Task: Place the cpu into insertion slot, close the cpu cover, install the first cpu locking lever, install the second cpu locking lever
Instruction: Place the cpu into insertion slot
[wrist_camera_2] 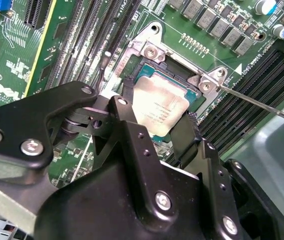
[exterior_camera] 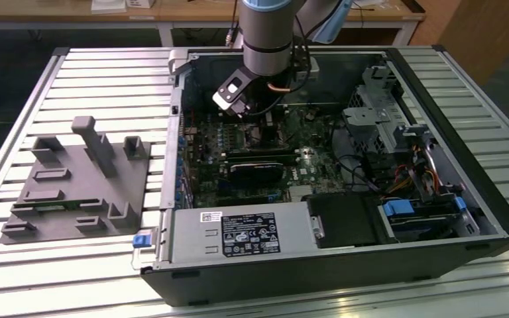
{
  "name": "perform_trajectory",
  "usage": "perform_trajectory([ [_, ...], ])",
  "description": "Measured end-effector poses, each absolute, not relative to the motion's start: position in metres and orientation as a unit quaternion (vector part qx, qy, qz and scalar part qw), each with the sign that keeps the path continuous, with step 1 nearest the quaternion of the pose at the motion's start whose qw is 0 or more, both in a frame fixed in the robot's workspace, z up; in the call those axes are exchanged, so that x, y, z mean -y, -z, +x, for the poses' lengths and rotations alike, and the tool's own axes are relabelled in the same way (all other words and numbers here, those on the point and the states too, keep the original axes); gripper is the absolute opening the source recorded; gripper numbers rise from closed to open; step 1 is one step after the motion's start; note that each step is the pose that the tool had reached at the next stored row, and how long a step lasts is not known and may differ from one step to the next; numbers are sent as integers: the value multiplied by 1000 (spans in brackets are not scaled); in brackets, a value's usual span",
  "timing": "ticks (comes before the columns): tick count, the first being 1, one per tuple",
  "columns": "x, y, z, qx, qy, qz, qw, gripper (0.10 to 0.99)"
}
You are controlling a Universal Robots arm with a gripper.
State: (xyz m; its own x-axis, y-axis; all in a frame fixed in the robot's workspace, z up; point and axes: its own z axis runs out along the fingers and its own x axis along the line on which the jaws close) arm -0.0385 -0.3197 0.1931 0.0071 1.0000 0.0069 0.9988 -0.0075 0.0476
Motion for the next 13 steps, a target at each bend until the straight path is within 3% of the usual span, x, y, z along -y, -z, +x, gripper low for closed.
perform_trajectory([
  [13,320,-192,-39,-703,-19,711,15,541],
])
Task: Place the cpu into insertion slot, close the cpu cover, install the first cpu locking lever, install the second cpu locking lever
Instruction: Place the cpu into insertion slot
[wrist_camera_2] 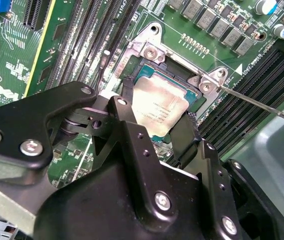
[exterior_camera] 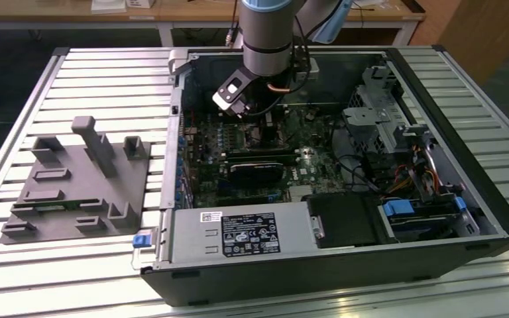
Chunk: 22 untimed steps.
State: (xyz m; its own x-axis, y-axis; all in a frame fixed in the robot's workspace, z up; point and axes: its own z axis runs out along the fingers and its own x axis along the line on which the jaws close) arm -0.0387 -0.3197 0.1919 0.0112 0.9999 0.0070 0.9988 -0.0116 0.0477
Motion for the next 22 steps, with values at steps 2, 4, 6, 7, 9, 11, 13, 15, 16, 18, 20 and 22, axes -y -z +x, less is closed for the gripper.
perform_trajectory([
  [2,320,-192,-39,-703,-19,711,15,541],
  [4,320,-192,-39,-703,-19,711,15,541],
  [6,320,-192,-39,-703,-20,711,14,549],
  [7,320,-192,-39,-703,-20,711,14,549],
  [9,320,-192,-39,-703,-19,711,14,612],
  [11,320,-192,-39,-703,-19,711,15,612],
  [13,320,-193,-39,-703,-19,711,15,612],
  [15,320,-195,-39,-703,-19,711,15,612],
  [16,320,-197,-39,-703,-19,711,15,612],
  [18,320,-202,-39,-703,-19,711,15,612],
  [20,320,-207,-39,-703,-19,711,15,612],
  [22,320,-211,-39,-703,-19,711,14,612],
])
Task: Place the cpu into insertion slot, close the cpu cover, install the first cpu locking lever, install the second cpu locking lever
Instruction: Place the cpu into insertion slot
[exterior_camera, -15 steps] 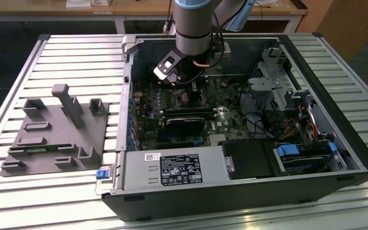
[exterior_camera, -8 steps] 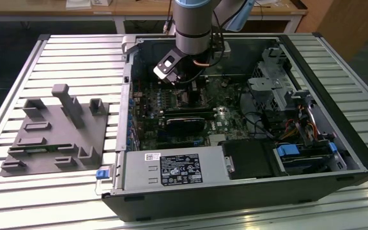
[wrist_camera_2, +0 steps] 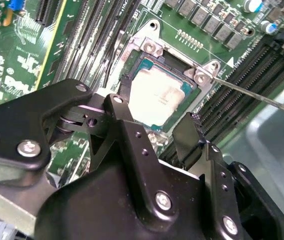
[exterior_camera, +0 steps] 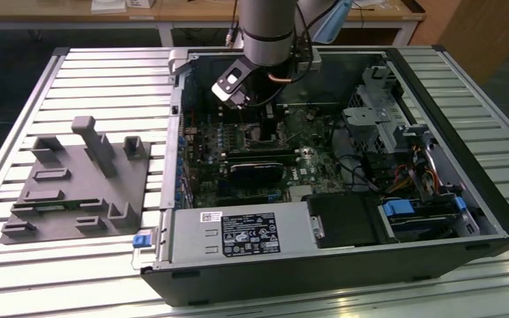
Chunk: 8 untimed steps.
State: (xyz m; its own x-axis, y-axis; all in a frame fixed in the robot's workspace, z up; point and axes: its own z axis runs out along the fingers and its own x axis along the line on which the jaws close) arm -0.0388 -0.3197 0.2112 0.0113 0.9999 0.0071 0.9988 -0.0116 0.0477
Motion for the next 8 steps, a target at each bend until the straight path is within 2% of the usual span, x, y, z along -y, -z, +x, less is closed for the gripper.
perform_trajectory([
  [8,320,-213,-39,-703,-19,711,15,596],
])
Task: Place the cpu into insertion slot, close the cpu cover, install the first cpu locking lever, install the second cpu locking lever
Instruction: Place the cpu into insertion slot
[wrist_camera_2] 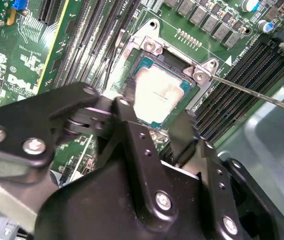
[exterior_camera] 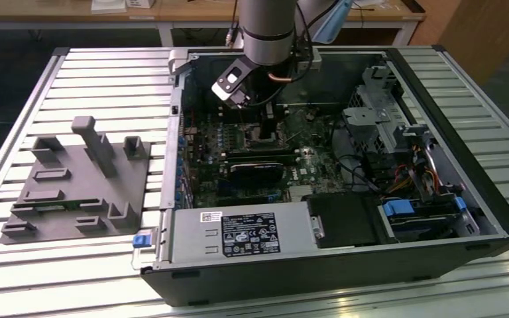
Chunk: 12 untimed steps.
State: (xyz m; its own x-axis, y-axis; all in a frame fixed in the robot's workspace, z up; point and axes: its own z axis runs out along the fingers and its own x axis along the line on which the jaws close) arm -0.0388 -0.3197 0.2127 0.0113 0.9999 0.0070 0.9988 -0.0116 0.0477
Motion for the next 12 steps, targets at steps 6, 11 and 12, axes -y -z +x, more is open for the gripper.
perform_trajectory([
  [6,320,-213,-39,-703,-19,711,14,357],
  [11,320,-214,-39,-703,-19,711,15,180],
  [12,320,-214,-39,-703,-19,711,15,122],
])
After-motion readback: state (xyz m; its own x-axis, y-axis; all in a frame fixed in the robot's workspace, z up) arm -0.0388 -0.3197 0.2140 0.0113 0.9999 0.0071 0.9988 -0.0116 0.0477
